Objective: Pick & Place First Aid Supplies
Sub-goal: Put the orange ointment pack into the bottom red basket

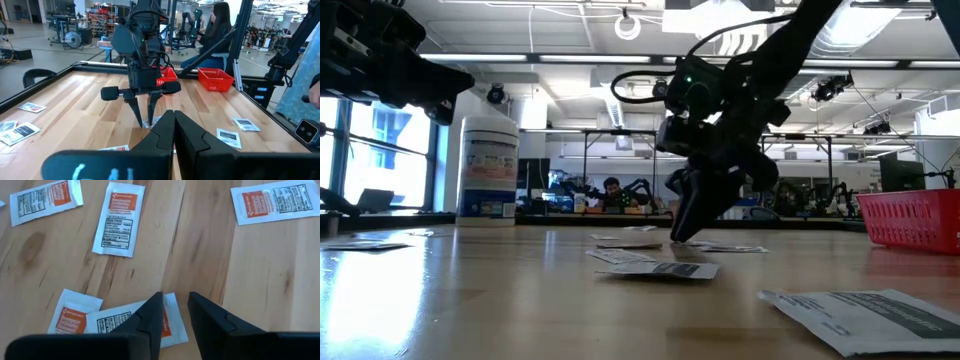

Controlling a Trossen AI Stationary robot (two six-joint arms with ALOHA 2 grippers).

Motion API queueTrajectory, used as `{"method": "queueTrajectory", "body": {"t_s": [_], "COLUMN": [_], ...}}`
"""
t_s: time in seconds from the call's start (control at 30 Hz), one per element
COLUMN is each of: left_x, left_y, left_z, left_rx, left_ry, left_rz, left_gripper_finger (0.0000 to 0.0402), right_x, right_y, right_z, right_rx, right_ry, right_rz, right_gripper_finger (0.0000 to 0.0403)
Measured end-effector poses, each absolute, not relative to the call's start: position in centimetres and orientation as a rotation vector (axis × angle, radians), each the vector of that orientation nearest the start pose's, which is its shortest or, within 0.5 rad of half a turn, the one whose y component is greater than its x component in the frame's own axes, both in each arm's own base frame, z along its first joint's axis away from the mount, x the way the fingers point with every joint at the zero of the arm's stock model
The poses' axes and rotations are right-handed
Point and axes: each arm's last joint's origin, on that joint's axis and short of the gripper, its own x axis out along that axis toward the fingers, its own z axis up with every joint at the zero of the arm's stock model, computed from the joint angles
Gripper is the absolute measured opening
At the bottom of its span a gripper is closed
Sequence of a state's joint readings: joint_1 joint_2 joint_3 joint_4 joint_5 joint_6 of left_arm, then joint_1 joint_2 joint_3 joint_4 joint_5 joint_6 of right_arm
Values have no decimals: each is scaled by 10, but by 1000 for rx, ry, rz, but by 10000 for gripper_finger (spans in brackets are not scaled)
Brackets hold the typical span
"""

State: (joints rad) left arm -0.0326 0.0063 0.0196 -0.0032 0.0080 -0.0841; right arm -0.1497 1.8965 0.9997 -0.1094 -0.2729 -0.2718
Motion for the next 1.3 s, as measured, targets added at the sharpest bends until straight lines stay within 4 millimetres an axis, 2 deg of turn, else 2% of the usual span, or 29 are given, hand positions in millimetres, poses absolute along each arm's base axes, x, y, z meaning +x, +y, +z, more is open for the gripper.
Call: {"method": "queueTrajectory", "body": {"t_s": [0.2, 0.6, 0.93, 1.3], "left_x": [97, 97, 97, 97], "left_y": [-3, -3, -3, -3], "left_z": [169, 169, 169, 169], "left_rx": [-84, -84, -84, -84], "left_ry": [-8, -8, -8, -8], "left_rz": [-42, -41, -41, -41], "left_gripper_finger": [0, 0, 0, 0], "right_x": [353, 357, 356, 361], "right_y": [-45, -24, -20, -20], "right_z": [118, 118, 116, 92], "right_rx": [-42, -124, -165, -145], "right_ry": [961, 964, 987, 1026], "right_rz": [242, 217, 214, 181], "right_gripper_finger": [83, 83, 83, 79]}}
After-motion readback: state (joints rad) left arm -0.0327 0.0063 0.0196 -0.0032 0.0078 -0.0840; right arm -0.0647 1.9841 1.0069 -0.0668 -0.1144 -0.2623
